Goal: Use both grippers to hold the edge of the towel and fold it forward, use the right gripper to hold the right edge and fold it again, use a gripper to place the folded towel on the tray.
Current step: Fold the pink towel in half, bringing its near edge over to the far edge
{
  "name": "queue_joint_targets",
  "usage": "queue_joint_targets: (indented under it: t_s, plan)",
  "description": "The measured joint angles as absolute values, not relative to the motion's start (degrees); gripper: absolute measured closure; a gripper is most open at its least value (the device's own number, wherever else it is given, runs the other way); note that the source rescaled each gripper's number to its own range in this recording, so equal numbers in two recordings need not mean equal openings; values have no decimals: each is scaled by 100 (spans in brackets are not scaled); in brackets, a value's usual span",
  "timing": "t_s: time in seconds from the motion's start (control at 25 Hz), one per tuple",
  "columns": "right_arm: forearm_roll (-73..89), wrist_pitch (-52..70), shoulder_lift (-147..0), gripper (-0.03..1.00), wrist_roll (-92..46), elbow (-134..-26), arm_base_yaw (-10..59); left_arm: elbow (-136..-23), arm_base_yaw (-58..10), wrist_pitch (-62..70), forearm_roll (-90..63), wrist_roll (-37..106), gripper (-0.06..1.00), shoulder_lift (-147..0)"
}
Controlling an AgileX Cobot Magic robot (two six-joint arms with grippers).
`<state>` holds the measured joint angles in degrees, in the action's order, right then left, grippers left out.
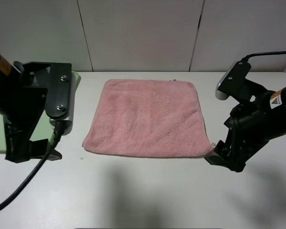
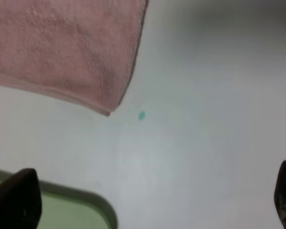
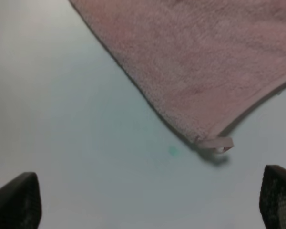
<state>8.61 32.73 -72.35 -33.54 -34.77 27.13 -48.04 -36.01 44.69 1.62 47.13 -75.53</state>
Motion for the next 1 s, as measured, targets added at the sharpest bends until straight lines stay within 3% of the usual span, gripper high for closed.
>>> queue_joint_targets:
  t_s: [0.8, 1.0]
  plan:
    - [-1212, 2474, -8866, -3, -4329, -3483, 2713, -4808, -3601, 3042, 175, 6132, -4, -9219]
    - [-1250, 2299, -9077, -3, -4417, -3521, 3042, -4808, -3601, 2731, 163, 6407, -4, -9463]
